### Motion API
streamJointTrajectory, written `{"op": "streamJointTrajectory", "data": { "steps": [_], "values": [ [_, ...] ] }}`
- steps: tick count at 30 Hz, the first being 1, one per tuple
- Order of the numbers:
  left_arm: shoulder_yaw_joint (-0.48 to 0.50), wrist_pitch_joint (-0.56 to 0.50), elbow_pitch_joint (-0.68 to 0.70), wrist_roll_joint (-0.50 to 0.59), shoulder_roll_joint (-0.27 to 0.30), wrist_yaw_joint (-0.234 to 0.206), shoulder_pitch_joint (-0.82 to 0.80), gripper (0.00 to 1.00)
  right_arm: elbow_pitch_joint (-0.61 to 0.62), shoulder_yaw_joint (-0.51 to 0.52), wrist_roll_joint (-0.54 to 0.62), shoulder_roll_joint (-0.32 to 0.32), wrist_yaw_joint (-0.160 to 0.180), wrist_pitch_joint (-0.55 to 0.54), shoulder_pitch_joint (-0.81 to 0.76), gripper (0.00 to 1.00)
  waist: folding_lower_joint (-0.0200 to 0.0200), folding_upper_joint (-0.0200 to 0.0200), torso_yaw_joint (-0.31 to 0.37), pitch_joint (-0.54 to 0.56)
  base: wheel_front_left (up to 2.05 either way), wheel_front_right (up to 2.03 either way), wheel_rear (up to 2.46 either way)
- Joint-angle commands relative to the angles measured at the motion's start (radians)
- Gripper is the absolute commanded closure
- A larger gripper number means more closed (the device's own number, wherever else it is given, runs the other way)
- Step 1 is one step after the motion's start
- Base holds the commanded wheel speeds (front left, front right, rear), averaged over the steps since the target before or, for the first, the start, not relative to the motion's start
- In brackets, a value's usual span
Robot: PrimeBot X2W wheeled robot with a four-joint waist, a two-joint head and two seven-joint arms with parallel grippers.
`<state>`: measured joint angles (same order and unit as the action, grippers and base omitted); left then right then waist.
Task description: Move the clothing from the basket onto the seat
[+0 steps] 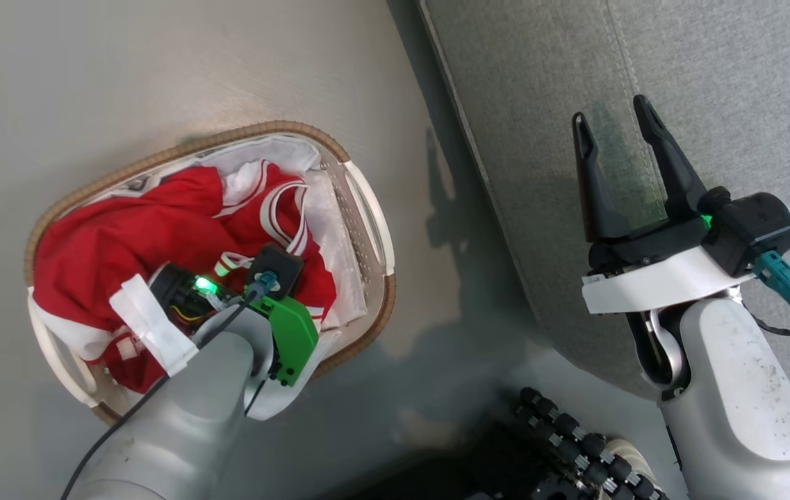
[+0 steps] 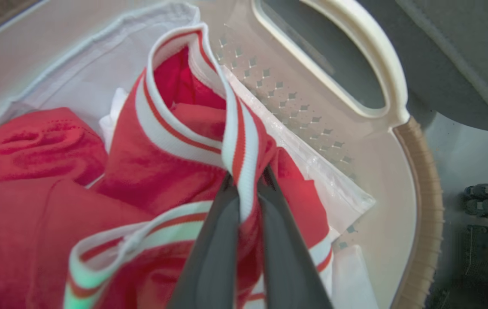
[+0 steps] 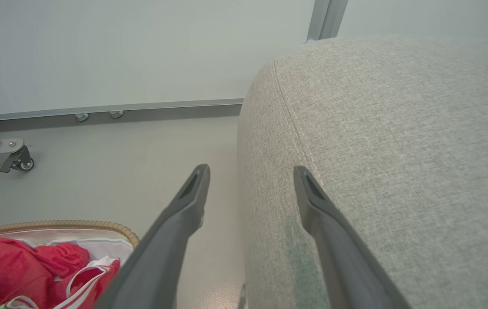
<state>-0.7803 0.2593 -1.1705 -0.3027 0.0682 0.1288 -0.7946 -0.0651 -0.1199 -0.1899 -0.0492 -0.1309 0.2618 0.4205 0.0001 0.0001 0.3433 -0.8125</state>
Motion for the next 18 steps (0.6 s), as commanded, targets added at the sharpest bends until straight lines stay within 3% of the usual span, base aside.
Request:
{"op": "streamJointTrajectory", "data": {
  "steps": [1,18],
  "values": [
    [-0.008,0.006,0.017,-0.011,0.000,0.003,0.016,1.00,-0.008,0.003,0.013,-0.002,0.000,0.005,-0.014,0.00,-0.0001,-0.0001,-0.025,0.048,0.00,0.00,0.00],
    [0.060,0.005,0.425,-0.008,0.087,0.003,0.201,1.00,-0.104,0.038,0.101,-0.003,0.000,0.005,-0.138,0.00,-0.0001,-0.0001,-0.159,0.413,0.00,0.00,0.00]
  ]
}}
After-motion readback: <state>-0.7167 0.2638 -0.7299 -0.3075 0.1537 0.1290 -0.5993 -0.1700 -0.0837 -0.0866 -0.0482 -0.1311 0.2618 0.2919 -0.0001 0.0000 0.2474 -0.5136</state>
